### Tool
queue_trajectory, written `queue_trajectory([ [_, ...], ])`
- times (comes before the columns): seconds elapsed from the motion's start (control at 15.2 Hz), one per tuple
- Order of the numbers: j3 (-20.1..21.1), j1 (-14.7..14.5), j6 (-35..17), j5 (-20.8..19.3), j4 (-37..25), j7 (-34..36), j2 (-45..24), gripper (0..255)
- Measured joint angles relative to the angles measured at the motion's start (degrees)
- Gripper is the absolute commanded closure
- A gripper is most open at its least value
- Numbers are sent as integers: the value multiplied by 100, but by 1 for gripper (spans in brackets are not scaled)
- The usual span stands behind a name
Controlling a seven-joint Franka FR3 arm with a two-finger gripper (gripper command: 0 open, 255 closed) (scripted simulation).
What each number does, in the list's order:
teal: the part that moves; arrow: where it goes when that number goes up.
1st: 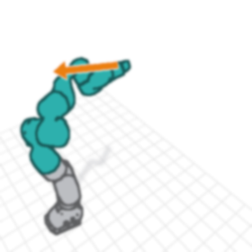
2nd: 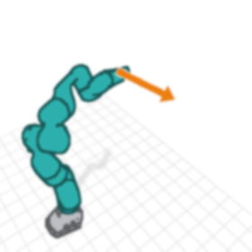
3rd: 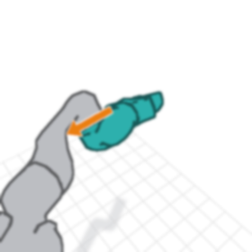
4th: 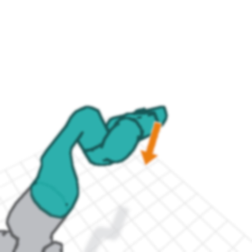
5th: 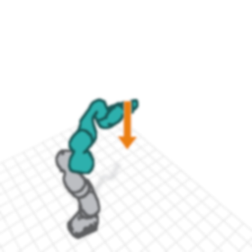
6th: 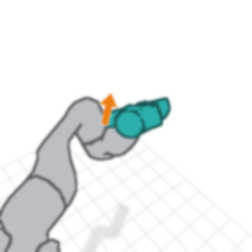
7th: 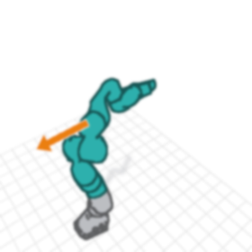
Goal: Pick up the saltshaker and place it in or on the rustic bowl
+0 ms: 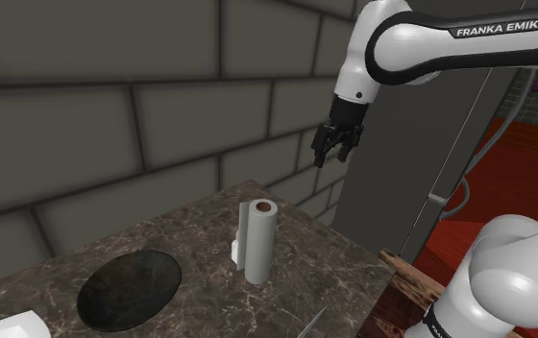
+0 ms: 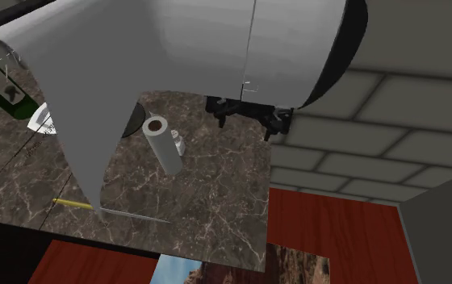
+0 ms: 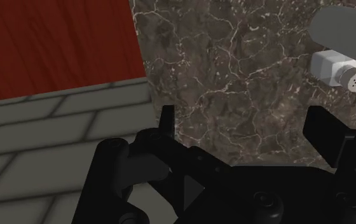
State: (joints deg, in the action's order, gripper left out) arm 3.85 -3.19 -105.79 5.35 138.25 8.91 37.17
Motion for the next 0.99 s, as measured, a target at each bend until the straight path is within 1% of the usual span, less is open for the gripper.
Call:
queue_trajectory([
  [0.46, 522, -311, -749, 307, -217, 364, -1214, 0],
  [0.99, 1031, -609, -1443, 435, -732, 745, -2689, 0],
])
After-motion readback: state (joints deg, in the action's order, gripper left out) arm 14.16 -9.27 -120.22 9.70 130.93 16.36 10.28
